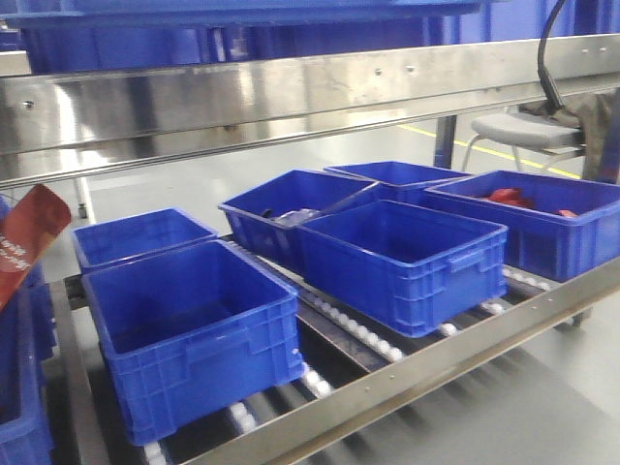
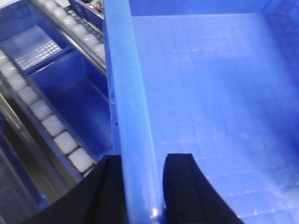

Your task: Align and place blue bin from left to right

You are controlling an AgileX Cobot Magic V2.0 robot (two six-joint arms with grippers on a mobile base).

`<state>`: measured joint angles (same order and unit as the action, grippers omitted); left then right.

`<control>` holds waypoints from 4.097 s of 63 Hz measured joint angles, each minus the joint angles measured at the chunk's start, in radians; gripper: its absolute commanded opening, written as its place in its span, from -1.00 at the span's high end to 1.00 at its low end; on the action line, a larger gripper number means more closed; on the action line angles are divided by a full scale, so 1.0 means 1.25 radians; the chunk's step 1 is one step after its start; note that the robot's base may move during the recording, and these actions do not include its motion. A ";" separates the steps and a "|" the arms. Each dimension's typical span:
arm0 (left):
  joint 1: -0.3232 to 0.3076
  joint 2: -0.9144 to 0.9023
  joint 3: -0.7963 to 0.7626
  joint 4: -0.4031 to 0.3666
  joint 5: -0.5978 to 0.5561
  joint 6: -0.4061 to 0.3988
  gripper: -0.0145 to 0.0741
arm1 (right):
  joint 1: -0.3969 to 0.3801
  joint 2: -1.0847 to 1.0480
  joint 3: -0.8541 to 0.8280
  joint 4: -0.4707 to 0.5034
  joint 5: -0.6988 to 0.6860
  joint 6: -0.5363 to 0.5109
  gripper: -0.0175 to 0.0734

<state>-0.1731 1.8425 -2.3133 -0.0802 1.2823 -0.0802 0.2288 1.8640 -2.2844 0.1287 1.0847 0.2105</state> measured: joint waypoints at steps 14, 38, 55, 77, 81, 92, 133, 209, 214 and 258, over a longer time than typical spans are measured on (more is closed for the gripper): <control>0.000 0.000 0.000 0.000 0.000 0.000 0.92 | 0.000 0.000 0.000 0.000 0.000 0.000 0.95; 0.000 0.000 0.000 0.002 0.000 0.000 0.92 | 0.000 0.000 0.000 0.000 0.000 0.000 0.95; 0.000 0.000 0.000 0.000 0.000 0.000 0.92 | 0.000 0.000 0.000 0.000 0.000 0.000 0.95; 0.000 0.000 0.000 0.000 0.000 0.000 0.92 | 0.000 0.000 0.000 0.000 -0.001 0.000 0.95; 0.000 0.000 0.000 0.000 0.000 0.000 0.92 | 0.000 0.000 0.000 0.000 -0.001 0.000 0.95; 0.000 0.000 0.000 0.000 0.000 0.000 0.92 | 0.000 0.000 0.000 0.000 -0.001 0.000 0.95; 0.000 0.000 0.000 0.000 0.000 0.000 0.92 | 0.000 0.000 0.000 0.000 -0.001 0.000 0.95; 0.000 0.000 0.000 0.000 0.000 0.000 0.92 | 0.000 0.000 0.000 0.000 -0.003 0.000 0.95; 0.000 0.000 0.000 0.000 0.000 0.000 0.92 | -0.002 0.000 0.000 0.002 -0.003 0.000 0.95; -0.003 0.002 0.002 -0.046 -0.068 -0.003 0.92 | -0.051 0.017 -0.005 0.045 -0.087 -0.123 0.95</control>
<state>-0.1767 1.8448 -2.3113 -0.1380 1.1979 -0.0837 0.1647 1.8855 -2.2905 0.1851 0.9759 0.0569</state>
